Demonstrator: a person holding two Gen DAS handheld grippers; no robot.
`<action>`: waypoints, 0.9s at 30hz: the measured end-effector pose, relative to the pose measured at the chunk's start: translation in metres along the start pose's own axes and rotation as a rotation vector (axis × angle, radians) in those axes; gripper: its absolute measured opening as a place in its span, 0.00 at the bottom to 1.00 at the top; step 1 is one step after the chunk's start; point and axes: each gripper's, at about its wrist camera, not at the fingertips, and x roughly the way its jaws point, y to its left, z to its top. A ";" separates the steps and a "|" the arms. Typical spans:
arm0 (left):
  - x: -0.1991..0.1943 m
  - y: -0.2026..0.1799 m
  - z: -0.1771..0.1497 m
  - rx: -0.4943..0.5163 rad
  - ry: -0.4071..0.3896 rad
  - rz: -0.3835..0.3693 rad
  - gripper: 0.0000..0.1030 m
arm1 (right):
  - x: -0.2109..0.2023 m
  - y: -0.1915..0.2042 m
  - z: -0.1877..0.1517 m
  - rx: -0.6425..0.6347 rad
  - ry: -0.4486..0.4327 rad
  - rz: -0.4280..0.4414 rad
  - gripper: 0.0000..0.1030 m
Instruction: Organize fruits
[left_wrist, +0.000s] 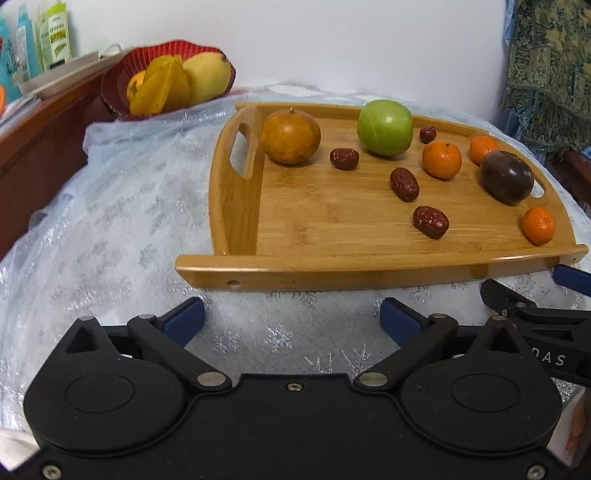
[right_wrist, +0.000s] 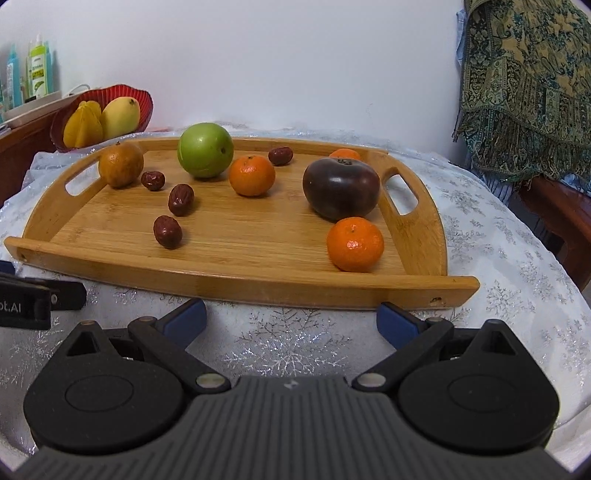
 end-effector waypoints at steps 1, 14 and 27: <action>0.000 0.000 0.000 -0.001 0.000 -0.001 0.99 | 0.000 0.000 -0.001 0.003 -0.002 0.001 1.00; 0.004 -0.005 -0.003 0.016 -0.015 0.025 1.00 | 0.003 -0.001 -0.002 0.018 -0.001 0.004 1.00; 0.005 -0.005 -0.002 0.011 -0.007 0.026 1.00 | 0.004 0.000 -0.001 0.016 0.005 0.008 1.00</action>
